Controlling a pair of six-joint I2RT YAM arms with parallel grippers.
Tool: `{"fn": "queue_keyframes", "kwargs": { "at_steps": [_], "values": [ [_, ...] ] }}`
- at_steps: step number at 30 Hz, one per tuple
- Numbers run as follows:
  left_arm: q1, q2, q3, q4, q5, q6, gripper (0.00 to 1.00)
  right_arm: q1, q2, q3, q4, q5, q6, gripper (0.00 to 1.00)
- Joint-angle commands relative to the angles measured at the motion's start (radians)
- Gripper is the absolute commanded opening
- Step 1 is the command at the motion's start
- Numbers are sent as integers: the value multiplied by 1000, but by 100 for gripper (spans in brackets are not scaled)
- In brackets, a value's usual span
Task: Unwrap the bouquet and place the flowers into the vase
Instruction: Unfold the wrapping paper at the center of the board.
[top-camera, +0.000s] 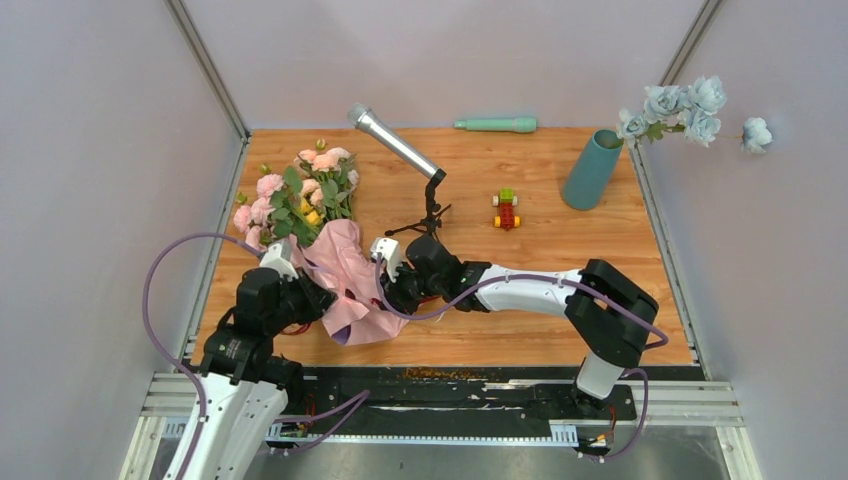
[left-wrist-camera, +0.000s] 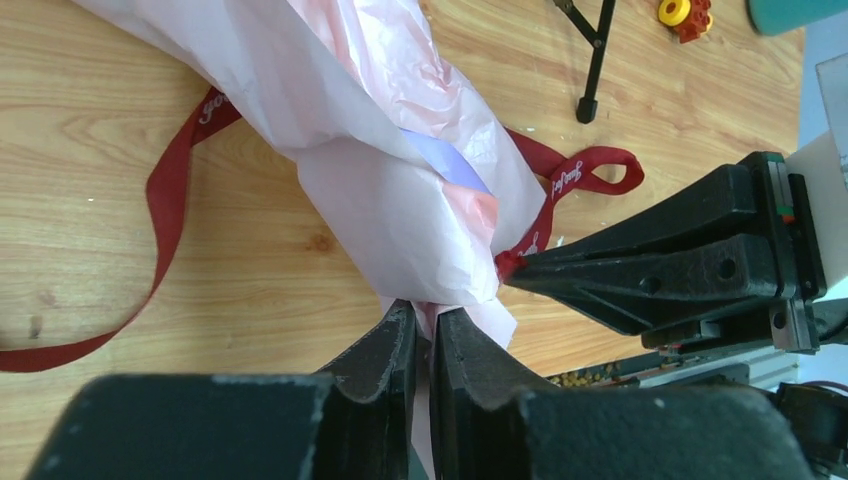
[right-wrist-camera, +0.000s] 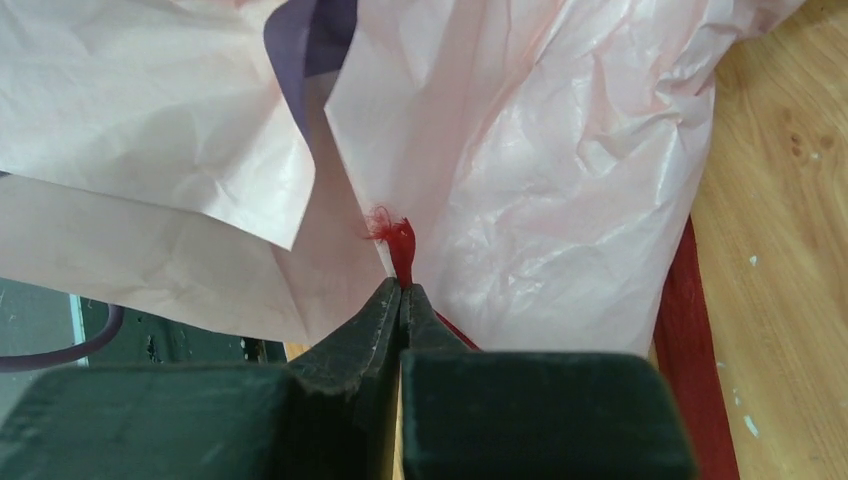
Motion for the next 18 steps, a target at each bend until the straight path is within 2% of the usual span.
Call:
{"fn": "queue_keyframes", "kwargs": {
  "at_steps": [1,5,13,18],
  "values": [
    [2,-17,78,-87,-56,58,19,4,-78,24,-29,61,-11,0],
    [2,-27,122,-173,-106,96,23,4,-154,13,-83,190,-11,0],
    [2,-2,266,-281,-173,176,52,-21,-320,-10,-252,482,-9,0],
    [2,96,440,-295,-173,240,62,-71,-397,-13,-317,563,14,0]
  ]
}}
